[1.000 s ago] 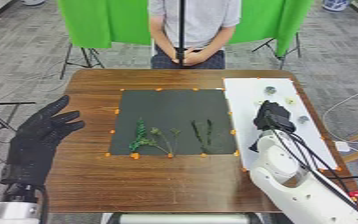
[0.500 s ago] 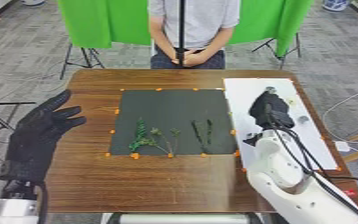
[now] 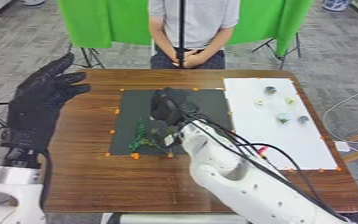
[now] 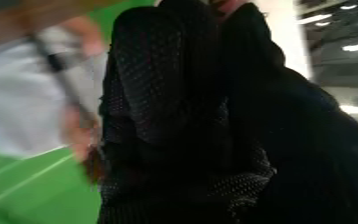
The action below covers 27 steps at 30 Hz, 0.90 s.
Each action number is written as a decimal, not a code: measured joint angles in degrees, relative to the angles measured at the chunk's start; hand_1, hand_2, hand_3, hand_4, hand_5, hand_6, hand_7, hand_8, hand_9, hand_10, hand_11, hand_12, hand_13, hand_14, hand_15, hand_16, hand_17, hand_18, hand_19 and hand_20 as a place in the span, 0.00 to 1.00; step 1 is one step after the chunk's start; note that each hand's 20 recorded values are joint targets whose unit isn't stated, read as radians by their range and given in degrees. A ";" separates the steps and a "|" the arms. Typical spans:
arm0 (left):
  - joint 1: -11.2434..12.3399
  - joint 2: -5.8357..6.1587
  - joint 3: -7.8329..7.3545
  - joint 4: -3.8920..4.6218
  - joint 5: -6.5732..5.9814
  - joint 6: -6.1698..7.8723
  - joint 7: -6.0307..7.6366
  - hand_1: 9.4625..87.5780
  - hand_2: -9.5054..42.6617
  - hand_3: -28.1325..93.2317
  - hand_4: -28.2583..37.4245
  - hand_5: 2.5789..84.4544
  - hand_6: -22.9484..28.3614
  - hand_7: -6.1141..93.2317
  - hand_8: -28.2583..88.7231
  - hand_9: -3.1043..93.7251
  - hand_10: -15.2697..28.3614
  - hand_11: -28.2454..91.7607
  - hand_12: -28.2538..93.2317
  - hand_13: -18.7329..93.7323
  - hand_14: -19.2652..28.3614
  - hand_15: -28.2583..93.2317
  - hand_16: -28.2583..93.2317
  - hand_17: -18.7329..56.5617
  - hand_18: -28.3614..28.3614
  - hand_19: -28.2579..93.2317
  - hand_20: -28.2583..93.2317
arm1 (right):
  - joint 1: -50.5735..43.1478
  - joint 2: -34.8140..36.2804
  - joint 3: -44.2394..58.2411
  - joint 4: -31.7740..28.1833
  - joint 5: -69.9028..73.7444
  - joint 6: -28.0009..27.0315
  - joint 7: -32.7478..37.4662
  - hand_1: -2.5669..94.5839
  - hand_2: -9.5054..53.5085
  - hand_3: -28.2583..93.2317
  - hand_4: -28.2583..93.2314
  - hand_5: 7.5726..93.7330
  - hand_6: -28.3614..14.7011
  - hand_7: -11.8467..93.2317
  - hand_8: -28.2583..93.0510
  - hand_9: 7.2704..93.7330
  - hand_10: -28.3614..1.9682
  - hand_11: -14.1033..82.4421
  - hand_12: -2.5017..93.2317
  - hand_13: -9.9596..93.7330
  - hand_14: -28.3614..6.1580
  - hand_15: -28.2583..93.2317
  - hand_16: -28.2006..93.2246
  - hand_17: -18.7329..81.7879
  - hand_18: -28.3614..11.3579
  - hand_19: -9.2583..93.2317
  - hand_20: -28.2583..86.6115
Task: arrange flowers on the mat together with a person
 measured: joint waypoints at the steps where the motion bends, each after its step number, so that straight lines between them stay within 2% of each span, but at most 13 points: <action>1: -0.21 0.00 0.00 0.00 0.02 0.00 -0.02 0.10 0.29 0.87 0.00 0.39 0.58 0.22 0.15 0.40 0.80 0.45 0.33 0.39 0.99 0.70 0.15 0.13 0.93 0.65 0.35 | 0.41 -1.53 -0.51 1.20 -0.31 -0.45 -1.44 0.68 0.00 0.75 0.00 0.89 0.70 0.28 0.26 0.97 0.74 0.26 0.42 0.89 0.78 0.62 0.47 0.57 0.46 0.82 0.23; 4: -1.32 0.03 0.56 0.22 0.17 -0.09 -0.37 0.10 0.29 0.87 0.00 0.39 0.58 0.22 0.15 0.40 0.80 0.45 0.33 0.39 0.99 0.70 0.15 0.13 0.93 0.65 0.35 | 2.12 -4.92 -3.63 3.82 -0.69 -0.78 -2.57 0.68 0.00 0.75 0.00 0.89 0.70 0.28 0.25 0.97 0.74 0.26 0.41 0.89 0.78 0.62 0.47 0.57 0.47 0.80 0.23; 9: -5.69 1.08 3.94 1.46 0.21 -0.18 -0.83 0.10 0.29 0.87 0.00 0.39 0.58 0.23 0.15 0.40 0.80 0.45 0.33 0.39 0.99 0.70 0.15 0.13 0.93 0.65 0.35 | 6.20 -6.90 -11.22 5.50 -0.65 -0.60 -0.37 0.68 0.00 0.74 0.00 0.89 0.71 0.27 0.25 0.97 0.73 0.25 0.41 0.89 0.78 0.62 0.47 0.58 0.49 0.78 0.24; 11: -7.40 1.62 4.84 1.93 0.14 -0.36 -0.86 0.10 0.29 0.87 0.00 0.39 0.58 0.22 0.15 0.40 0.80 0.45 0.33 0.39 0.99 0.70 0.15 0.13 0.93 0.65 0.35 | 8.07 -7.00 -14.09 6.37 -0.56 -0.11 0.84 0.68 0.00 0.74 0.00 0.89 0.72 0.27 0.25 0.97 0.73 0.25 0.41 0.89 0.78 0.61 0.47 0.58 0.49 0.78 0.25; 17: -10.87 2.39 6.27 2.90 0.09 -1.41 -1.14 0.10 0.28 0.87 0.00 0.39 0.58 0.22 0.15 0.40 0.80 0.45 0.33 0.39 1.00 0.70 0.15 0.13 0.93 0.65 0.35 | 13.61 -7.18 -20.97 10.52 -0.61 2.19 6.13 0.66 0.00 0.73 0.00 0.87 0.74 0.26 0.23 0.96 0.72 0.26 0.41 0.89 0.75 0.63 0.46 0.56 0.46 0.79 0.27; 22: -11.28 2.39 6.39 3.08 0.07 -1.98 -1.23 0.11 0.28 0.87 0.00 0.39 0.58 0.22 0.15 0.40 0.80 0.45 0.33 0.40 1.00 0.70 0.15 0.13 0.93 0.65 0.35 | 15.60 -7.32 -21.48 12.10 -1.97 1.56 8.94 0.63 0.00 0.72 0.00 0.84 0.75 0.25 0.23 0.95 0.70 0.27 0.42 0.87 0.70 0.67 0.43 0.54 0.41 0.81 0.29; 27: -10.32 2.26 5.91 3.08 0.05 -2.17 -1.38 0.11 0.28 0.87 0.00 0.39 0.58 0.22 0.15 0.40 0.80 0.45 0.32 0.40 1.00 0.70 0.15 0.13 0.93 0.65 0.35 | 15.62 -7.34 -20.40 12.07 -6.74 -1.90 9.18 0.61 0.00 0.71 0.00 0.82 0.75 0.25 0.22 0.92 0.68 0.34 0.36 0.85 0.67 0.69 0.40 0.51 0.35 0.82 0.29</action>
